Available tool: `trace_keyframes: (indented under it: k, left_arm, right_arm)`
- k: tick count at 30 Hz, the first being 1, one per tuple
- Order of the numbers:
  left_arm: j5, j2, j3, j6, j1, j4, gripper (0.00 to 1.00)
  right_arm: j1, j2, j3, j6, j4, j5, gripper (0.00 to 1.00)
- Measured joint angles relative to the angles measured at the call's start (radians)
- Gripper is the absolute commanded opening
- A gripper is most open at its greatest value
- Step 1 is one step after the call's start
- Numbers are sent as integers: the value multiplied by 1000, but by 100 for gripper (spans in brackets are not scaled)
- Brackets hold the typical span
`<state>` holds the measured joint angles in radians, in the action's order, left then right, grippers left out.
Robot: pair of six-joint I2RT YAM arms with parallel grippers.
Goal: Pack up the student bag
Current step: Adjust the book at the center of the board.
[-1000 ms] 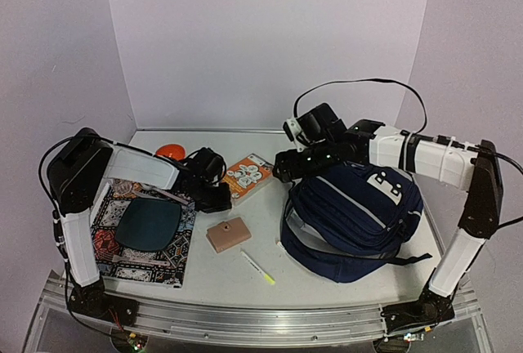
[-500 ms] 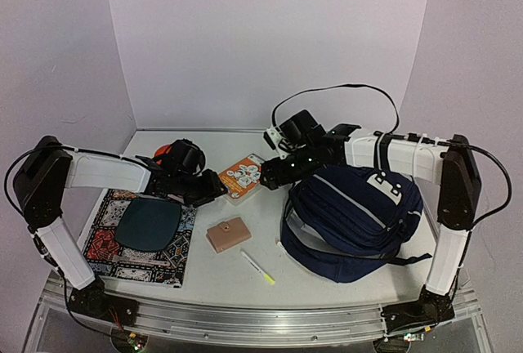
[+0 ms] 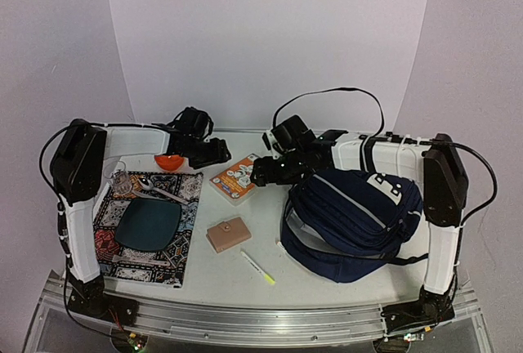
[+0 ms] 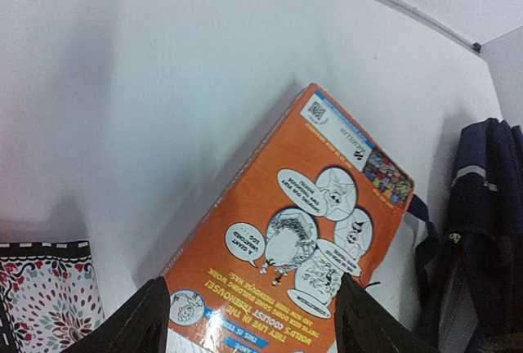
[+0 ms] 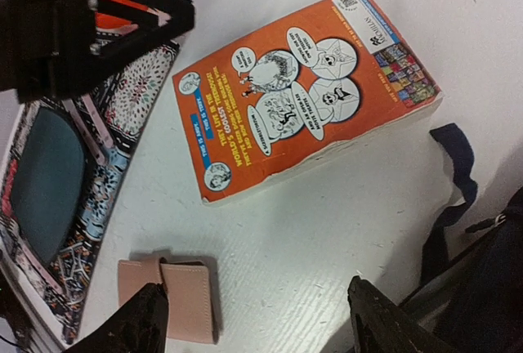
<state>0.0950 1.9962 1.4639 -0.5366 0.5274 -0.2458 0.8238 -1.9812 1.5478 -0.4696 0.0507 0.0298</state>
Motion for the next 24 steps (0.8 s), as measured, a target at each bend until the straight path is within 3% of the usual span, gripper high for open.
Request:
trace_keyframes:
  k: [12,24]
  left_arm:
    - [16,212,152,146,-2,-132,72]
    - [111,171,50,119,-4,-92,59]
  right_arm:
    - [0,-99,-34,-339,-99,59,71]
    - [0,-194,-46,-543,-196,72,64]
